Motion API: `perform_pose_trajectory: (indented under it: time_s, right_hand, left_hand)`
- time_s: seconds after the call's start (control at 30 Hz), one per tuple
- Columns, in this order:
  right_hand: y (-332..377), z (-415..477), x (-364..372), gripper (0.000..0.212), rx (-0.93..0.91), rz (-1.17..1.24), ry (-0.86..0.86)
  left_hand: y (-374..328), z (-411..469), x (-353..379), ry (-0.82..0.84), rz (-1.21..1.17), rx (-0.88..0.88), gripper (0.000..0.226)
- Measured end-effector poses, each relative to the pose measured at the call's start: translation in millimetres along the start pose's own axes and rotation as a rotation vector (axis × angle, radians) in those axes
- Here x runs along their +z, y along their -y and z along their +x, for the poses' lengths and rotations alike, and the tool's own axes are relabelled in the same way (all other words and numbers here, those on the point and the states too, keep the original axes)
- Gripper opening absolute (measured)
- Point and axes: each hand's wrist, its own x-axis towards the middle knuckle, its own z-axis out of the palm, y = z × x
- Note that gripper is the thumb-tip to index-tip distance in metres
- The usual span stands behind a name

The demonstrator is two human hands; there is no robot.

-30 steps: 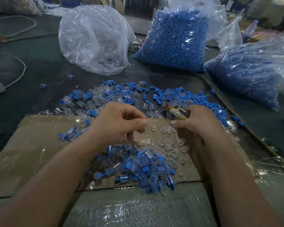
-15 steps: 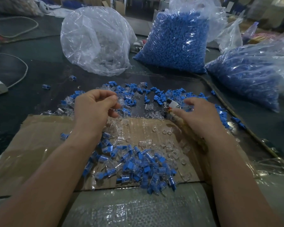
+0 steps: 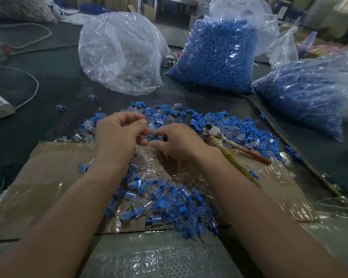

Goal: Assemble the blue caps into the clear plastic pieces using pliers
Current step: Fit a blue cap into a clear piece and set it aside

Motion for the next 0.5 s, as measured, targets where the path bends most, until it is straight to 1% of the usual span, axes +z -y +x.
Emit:
perform_pose_trajectory:
  time_s: [0.07,0.2,0.27,0.5]
  right_hand:
    - [1.3,3.1,2.0,0.038,0.007,0.002,-0.025]
    - [3.8,6.6,2.6,0.023,0.006,-0.033,-0.045]
    - [4.4,5.3,0.8,0.018,0.01,-0.024,-0.044]
    - [-1.8,-4.7,-12.5,0.025,0.029,0.052,0.032]
  left_hand:
    - [-0.3,-0.6,0.6,0.014,0.003,0.006,0.017]
    - [0.9,-1.3,0.6,0.019,0.015,0.002,0.017]
    - [0.9,-1.0,0.6,0.02,0.013,-0.002,0.016]
    - [-1.3,-2.8,1.3,0.038,0.014,-0.008,0.015]
